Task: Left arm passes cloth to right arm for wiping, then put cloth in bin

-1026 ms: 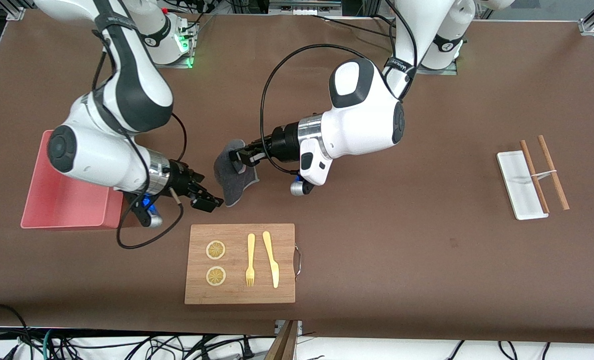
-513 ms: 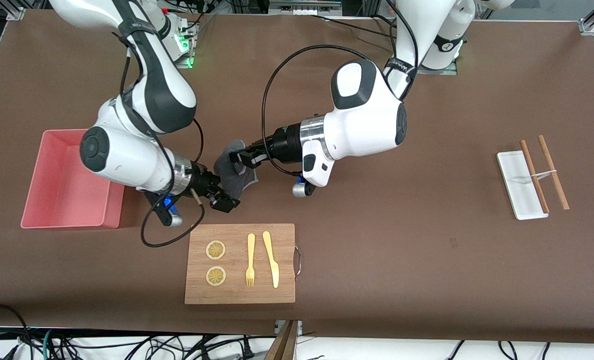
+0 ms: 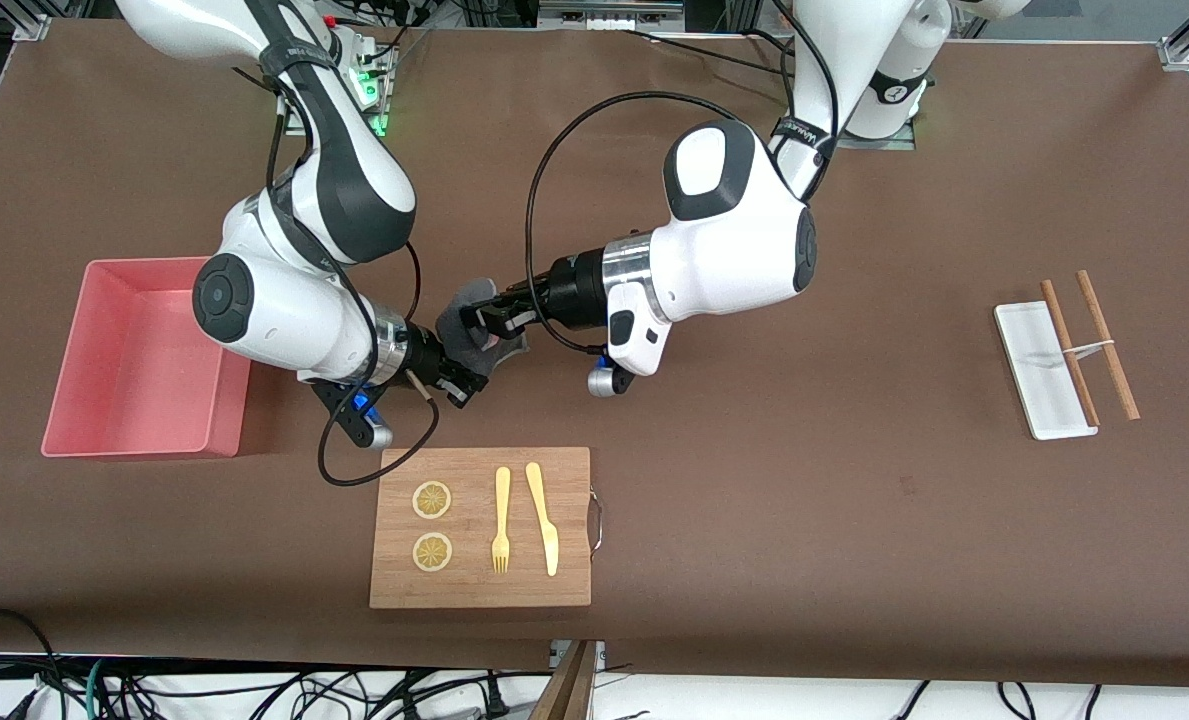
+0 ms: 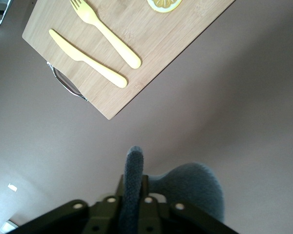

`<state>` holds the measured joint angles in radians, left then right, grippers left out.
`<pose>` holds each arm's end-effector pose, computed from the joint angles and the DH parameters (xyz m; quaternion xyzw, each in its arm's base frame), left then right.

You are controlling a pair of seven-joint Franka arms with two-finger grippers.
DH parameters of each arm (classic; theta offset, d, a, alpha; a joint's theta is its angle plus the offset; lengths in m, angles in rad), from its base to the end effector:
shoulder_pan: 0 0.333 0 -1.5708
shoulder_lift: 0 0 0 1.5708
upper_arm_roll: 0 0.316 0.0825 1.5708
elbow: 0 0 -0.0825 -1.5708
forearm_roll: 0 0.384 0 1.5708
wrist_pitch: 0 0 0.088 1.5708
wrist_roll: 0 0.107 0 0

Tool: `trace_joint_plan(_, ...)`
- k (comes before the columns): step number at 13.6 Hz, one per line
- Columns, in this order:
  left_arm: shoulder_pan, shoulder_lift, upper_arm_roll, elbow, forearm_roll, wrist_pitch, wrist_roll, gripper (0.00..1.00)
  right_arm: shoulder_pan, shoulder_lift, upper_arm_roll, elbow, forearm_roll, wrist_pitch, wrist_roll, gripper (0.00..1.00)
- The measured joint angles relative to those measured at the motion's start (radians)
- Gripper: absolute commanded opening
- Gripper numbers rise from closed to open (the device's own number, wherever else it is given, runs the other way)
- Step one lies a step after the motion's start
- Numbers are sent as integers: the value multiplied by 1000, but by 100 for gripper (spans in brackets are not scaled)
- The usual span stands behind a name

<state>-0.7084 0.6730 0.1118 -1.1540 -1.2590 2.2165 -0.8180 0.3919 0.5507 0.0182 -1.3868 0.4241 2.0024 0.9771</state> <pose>0.6119 -0.4873 0.4673 0.7822 0.3287 -0.2058 0.4876 0.6518 0.3076 0.4027 -0.9138 0.3529 0.1026 0.1729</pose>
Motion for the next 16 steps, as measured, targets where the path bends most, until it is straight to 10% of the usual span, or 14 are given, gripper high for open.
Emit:
trace_joint_plan(9, 98, -49, 13, -20, 27, -26, 2, 100, -6, 5, -7, 0, 0, -11, -57, 0)
trace_joint_plan(13, 187, -205, 19, -198, 115, -55, 29, 100, 36, 48, -2, -2, -8, -13, -128, 0)
trace_joint_plan(16, 338, -363, 26, -340, 173, -311, 111, 100, 103, 89, 1, -2, -60, -11, -149, 0)
